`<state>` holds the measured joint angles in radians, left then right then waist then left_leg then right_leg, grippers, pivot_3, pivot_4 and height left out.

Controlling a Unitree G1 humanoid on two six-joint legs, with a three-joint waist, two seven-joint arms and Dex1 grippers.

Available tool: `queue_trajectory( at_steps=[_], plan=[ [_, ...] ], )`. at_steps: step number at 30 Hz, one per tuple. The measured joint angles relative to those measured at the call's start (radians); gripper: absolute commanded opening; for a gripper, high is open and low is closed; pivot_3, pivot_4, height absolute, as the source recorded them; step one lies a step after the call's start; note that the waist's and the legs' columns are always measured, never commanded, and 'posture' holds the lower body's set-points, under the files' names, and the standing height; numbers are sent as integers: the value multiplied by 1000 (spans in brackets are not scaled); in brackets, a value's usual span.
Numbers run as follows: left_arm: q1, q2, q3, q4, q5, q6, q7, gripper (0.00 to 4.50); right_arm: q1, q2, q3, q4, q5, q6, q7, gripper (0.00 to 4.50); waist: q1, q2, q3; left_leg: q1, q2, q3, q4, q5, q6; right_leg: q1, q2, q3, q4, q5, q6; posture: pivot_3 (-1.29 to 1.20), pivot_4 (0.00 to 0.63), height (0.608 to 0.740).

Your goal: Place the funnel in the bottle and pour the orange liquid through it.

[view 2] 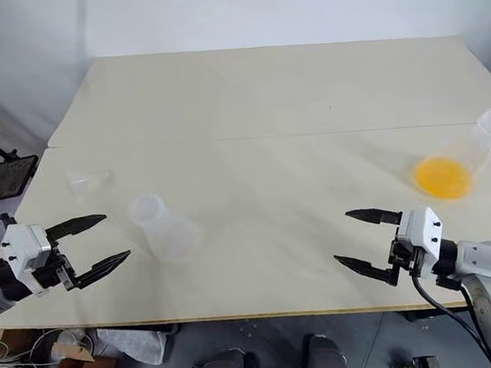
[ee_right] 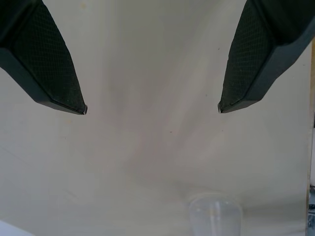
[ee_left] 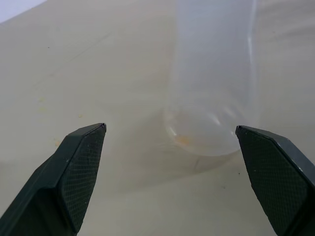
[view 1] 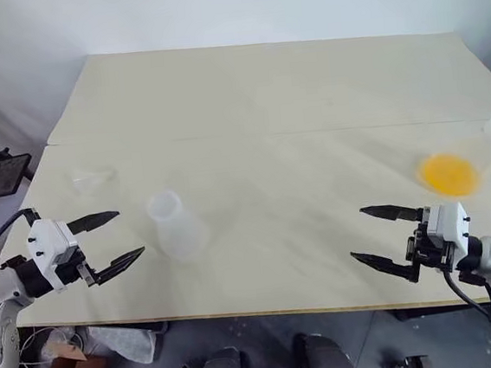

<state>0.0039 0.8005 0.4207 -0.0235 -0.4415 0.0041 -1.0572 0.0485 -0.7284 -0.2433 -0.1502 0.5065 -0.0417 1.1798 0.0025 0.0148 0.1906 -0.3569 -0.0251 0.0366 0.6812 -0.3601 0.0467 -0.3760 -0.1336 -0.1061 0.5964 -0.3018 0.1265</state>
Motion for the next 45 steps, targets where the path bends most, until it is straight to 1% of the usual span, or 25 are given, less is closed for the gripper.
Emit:
queue_trajectory(
  at_steps=[5, 13, 17, 21, 26, 28, 31, 34, 37, 41, 45],
  plan=[
    [3, 1, -4, -2, -7, 22, -14, 4500, 0, 0, 0, 9, 0, 0, 5, 4474, -2, 0, 0, 0, 0, 0, 0, 0, 0, 0, 0, 0, 0, 0, 0, 0, 150, 740],
    [24, 1, 3, -9, -65, 96, -30, 4500, -15, 0, 0, 17, 0, 0, 4, 4474, -2, 0, 0, 0, 0, 0, 0, 0, 0, 0, 0, 0, 0, 0, 0, 0, 150, 740],
    [112, -10, 62, 3, -74, 106, -25, 4500, -85, 45, 8, -2, 29, 39, -45, 4474, -14, 0, 0, 1, 1, 1, 0, 0, 0, 0, 1, 1, 0, 0, 0, 0, 150, 740],
    [215, -60, 146, 45, -86, 107, -5, 4500, -160, 95, 47, -70, 66, 102, -107, 4474, -15, 0, 0, 1, 2, 0, 0, -1, -1, -1, 1, 0, 1, 0, -1, 0, 150, 740],
    [300, -105, 214, 59, -132, 141, 17, 4500, -203, 129, 97, -132, 93, 161, -148, 4474, 3, 0, 0, 0, 1, -1, 0, -2, -1, -1, 0, 0, 0, 0, -1, 0, 150, 740],
    [323, -114, 228, 43, -155, 161, 17, 4500, -210, 129, 107, -143, 100, 177, -153, 4474, 7, 0, 0, 0, 1, -1, 0, -2, -1, 0, -1, 1, -1, 0, -1, 0, 150, 740],
    [333, -117, 228, -40, -194, 200, 16, 4500, -212, 129, 107, -143, 105, 190, -153, 4474, 12, 0, 0, 0, 1, -1, 0, -2, -1, -1, -1, 1, -3, 0, -1, 0, 150, 740],
    [313, -114, 205, -172, -257, 264, 23, 4500, -199, 125, 106, -140, 104, 193, -144, 4474, 13, 0, 0, 0, 1, -1, 0, -2, -1, 0, -1, 1, -3, 0, -1, 0, 150, 740],
    [224, -111, 141, -253, -279, 313, 53, 4500, -171, 115, 95, -119, 93, 188, -134, 4474, 14, 0, 0, 0, 1, 0, 0, -2, 0, 0, 0, 1, -1, 0, -1, 0, 150, 740],
    [37, -111, 29, -262, -271, 347, 101, 4500, -144, 114, 79, -100, 74, 171, -131, 4474, 17, 0, 0, 1, 1, 1, 1, -2, 0, 0, 1, 1, 3, 0, -1, 0, 150, 740],
    [-51, -112, -60, -219, -243, 362, 105, 4500, -130, 114, 73, -105, 72, 169, -137, 4474, 1, 0, 0, 1, 1, 1, 1, -2, 0, -1, 3, 0, 4, 0, -1, 0, 150, 740]
  ],
)
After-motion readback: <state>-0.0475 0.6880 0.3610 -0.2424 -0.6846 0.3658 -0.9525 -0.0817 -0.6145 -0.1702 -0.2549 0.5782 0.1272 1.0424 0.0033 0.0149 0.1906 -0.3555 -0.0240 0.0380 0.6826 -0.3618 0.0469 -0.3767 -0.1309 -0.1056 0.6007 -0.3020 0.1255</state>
